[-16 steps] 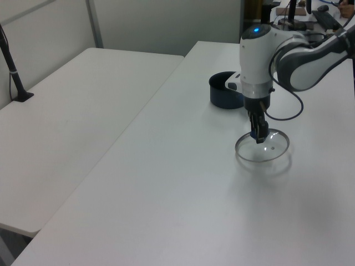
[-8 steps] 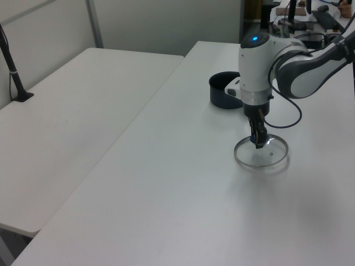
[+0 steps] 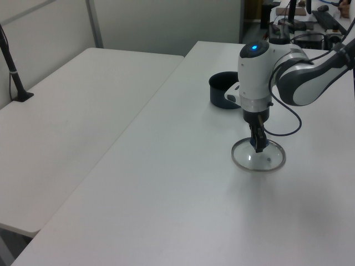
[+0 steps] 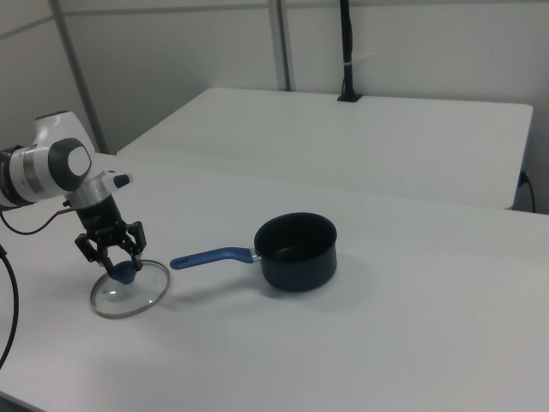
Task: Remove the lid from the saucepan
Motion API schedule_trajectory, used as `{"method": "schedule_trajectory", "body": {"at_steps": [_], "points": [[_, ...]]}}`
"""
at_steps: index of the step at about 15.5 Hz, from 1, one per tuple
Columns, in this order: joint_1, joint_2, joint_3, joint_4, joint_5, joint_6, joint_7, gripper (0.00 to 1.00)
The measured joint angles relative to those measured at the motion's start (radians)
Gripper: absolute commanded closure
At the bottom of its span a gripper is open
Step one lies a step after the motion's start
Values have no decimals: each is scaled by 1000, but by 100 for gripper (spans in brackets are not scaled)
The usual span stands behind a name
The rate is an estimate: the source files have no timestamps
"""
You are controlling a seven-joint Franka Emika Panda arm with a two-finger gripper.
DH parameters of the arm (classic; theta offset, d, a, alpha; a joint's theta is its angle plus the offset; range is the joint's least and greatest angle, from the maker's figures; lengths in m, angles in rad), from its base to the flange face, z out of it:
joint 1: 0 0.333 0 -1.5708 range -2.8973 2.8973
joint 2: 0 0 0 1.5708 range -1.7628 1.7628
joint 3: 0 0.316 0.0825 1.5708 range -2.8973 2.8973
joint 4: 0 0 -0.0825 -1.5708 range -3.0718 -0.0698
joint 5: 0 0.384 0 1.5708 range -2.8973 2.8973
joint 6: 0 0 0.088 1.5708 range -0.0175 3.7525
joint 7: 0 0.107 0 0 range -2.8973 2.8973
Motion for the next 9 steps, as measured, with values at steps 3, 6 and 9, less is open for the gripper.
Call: {"method": "schedule_trajectory", "body": {"at_steps": [3, 6, 9], "points": [[-4, 8, 0, 3, 0, 7, 7, 0], [-7, 7, 0, 27, 1, -11, 15, 0], [-26, -10, -1, 90, 40, -101, 19, 0]]}}
